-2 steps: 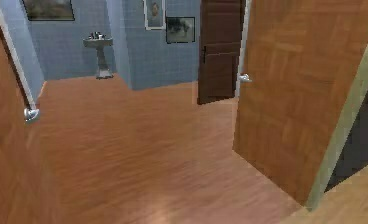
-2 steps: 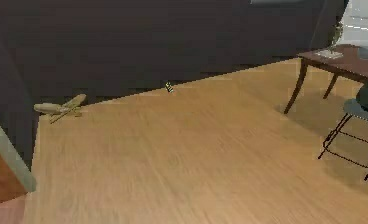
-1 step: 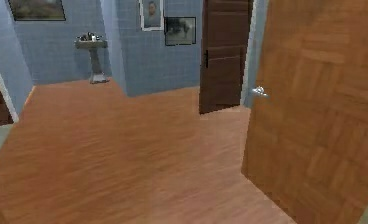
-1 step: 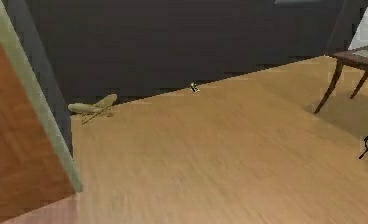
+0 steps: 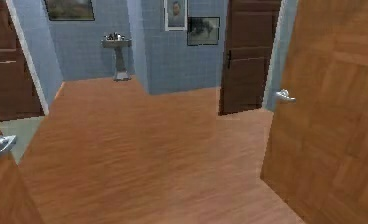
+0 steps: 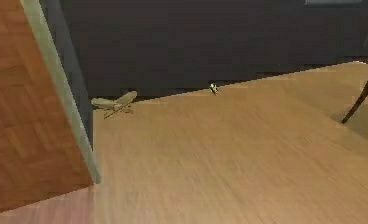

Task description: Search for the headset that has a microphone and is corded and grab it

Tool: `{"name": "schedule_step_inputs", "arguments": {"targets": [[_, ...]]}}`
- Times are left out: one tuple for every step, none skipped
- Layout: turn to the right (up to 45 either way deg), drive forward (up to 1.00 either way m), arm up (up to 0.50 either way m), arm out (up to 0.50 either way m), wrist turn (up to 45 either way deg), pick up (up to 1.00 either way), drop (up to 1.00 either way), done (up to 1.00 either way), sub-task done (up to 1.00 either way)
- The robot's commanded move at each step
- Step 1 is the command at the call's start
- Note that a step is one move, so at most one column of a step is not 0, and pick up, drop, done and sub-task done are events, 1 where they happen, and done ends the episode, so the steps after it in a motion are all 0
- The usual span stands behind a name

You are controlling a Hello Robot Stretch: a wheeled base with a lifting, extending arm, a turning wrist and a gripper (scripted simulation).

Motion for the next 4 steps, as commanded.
{"name": "schedule_step_inputs", "arguments": {"targets": [[0.0, 1.00, 0.00, 0.00, 0.0, 0.00, 0.00, 0.00, 0.00], [0.0, 1.00, 0.00, 0.00, 0.0, 0.00, 0.00, 0.00, 0.00], [0.0, 1.00, 0.00, 0.00, 0.0, 0.00, 0.00, 0.00, 0.00], [-3.0, 0.00, 0.00, 0.00, 0.0, 0.00, 0.00, 0.00, 0.00]]}}
